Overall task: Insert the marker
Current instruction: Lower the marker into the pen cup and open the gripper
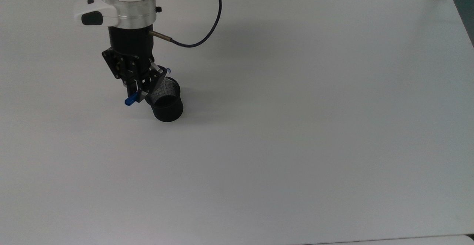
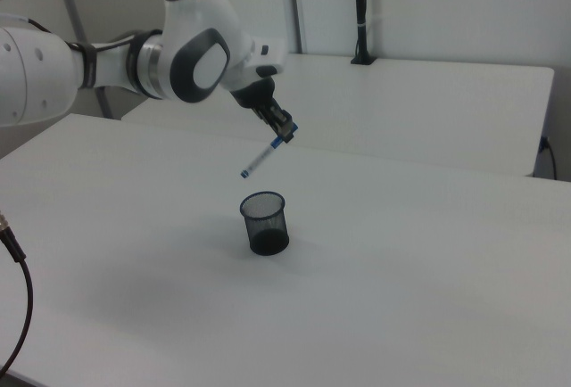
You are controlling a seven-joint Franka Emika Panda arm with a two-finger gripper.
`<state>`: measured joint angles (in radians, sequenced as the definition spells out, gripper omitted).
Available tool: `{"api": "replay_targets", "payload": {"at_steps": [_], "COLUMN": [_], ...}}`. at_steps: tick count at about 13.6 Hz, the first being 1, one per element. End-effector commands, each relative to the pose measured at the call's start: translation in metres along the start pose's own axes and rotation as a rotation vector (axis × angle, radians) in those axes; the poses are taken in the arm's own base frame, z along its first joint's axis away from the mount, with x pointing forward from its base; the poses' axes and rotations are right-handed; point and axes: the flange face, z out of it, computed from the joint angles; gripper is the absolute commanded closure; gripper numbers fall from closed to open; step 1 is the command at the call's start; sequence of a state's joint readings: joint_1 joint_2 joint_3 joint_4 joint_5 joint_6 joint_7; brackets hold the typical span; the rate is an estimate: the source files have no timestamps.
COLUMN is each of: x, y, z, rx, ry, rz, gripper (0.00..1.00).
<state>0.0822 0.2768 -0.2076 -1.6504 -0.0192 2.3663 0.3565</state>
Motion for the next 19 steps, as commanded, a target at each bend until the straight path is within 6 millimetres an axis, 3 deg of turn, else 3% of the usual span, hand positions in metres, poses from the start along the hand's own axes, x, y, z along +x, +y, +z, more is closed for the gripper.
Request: {"api": "replay_targets", "payload": {"at_steps": [1,9,19], "x": [-0.018,-0.04,-0.066], "y": [0.009,0.03,0.026], "z": [0.011,0.04,0.06], "rx": [0.033,0.033,0.056], "ry": [0.031,0.063,0.121], "rz": [-0.055,-0.101,-0.117], "gripper": [1.0,1.0,1.0]}}
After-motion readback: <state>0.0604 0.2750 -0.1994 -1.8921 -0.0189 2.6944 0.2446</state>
